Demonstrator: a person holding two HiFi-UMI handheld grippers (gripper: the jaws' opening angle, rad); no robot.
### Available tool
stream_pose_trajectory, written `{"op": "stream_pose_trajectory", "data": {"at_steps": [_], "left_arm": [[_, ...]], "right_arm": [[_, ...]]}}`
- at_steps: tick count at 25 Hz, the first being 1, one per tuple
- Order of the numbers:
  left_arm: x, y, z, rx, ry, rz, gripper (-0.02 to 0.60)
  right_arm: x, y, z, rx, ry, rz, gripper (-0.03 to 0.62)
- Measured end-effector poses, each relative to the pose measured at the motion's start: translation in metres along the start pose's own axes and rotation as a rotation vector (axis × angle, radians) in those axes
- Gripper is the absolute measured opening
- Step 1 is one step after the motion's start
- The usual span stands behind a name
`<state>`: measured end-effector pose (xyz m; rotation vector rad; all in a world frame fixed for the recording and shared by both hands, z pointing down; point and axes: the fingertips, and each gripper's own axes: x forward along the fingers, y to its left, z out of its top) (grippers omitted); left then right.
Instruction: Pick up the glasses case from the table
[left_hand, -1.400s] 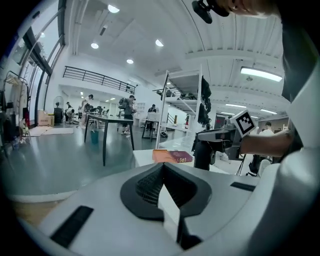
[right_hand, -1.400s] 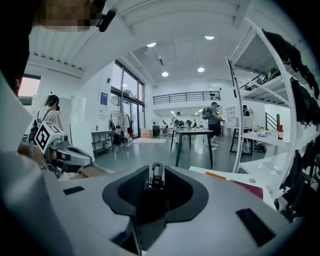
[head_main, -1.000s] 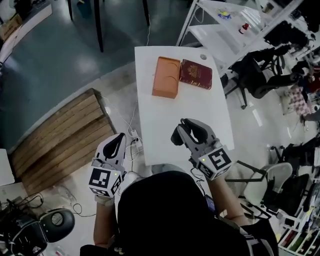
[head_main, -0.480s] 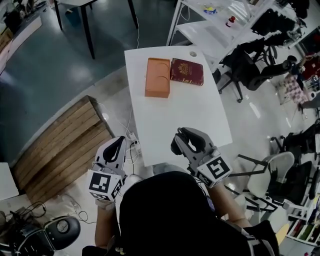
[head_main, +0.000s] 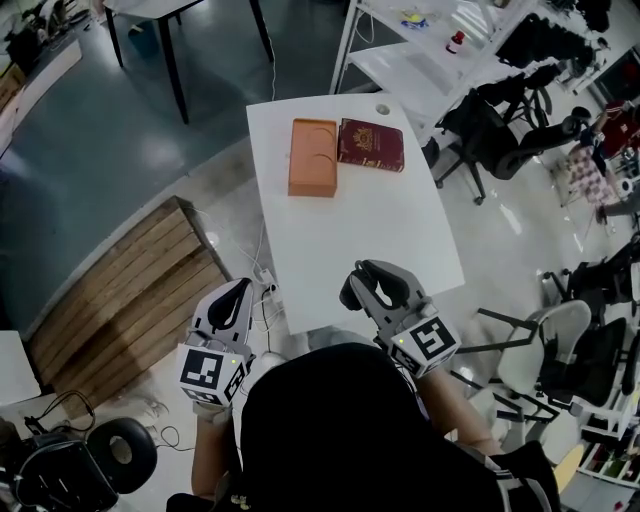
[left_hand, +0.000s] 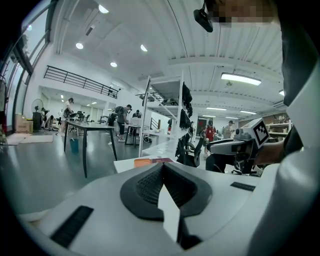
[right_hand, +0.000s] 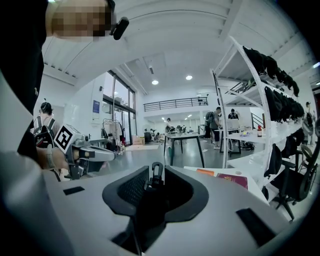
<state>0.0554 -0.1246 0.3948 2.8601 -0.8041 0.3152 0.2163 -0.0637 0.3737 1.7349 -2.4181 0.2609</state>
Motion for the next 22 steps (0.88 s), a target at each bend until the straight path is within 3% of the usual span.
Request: {"op": "stream_pose_trajectory", "data": {"at_steps": [22], "left_arm": [[-0.006, 0.005, -0.013, -0.019, 0.015, 0.015, 0.018]], "right_arm": [[-0.001, -0.01, -0.015, 0.008, 0.035, -0.041, 0.123]]}}
